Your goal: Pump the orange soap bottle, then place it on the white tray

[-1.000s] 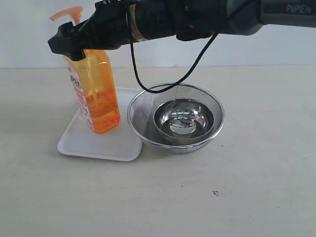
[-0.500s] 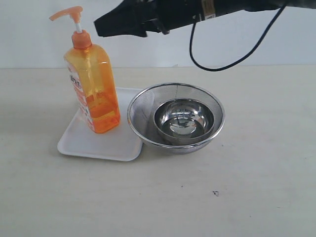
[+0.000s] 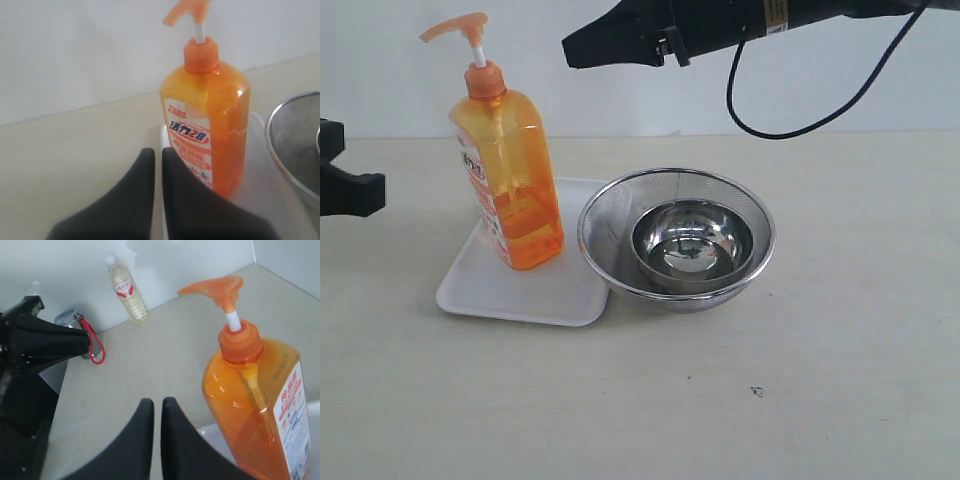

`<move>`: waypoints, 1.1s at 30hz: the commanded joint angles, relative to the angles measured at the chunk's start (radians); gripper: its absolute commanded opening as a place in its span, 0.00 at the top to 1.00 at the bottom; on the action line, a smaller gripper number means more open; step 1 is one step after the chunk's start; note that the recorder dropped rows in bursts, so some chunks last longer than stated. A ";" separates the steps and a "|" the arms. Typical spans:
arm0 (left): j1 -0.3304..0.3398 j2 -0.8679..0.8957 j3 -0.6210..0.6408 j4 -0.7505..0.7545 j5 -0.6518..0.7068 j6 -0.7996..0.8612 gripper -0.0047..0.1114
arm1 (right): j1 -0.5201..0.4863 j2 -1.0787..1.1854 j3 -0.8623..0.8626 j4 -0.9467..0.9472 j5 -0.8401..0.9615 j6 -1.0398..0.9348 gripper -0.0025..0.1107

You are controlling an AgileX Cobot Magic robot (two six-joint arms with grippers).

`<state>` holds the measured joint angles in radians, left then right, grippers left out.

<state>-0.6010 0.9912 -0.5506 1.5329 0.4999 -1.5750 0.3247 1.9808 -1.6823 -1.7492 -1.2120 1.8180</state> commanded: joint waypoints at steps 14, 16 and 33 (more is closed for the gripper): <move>0.180 0.395 -0.120 0.212 -0.051 -0.337 0.92 | 0.075 0.093 -0.005 0.005 0.256 -0.359 0.97; 0.213 0.436 -0.172 0.212 -0.067 -0.262 0.92 | 0.075 0.104 -0.005 0.005 0.278 -0.387 0.97; 0.395 0.586 -0.346 0.212 -0.389 -0.045 0.92 | 0.104 0.171 -0.005 0.005 0.532 -0.407 0.98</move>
<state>-0.2097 1.5659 -0.8809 1.7384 0.1363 -1.6700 0.4168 2.1376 -1.6840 -1.7486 -0.6898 1.4202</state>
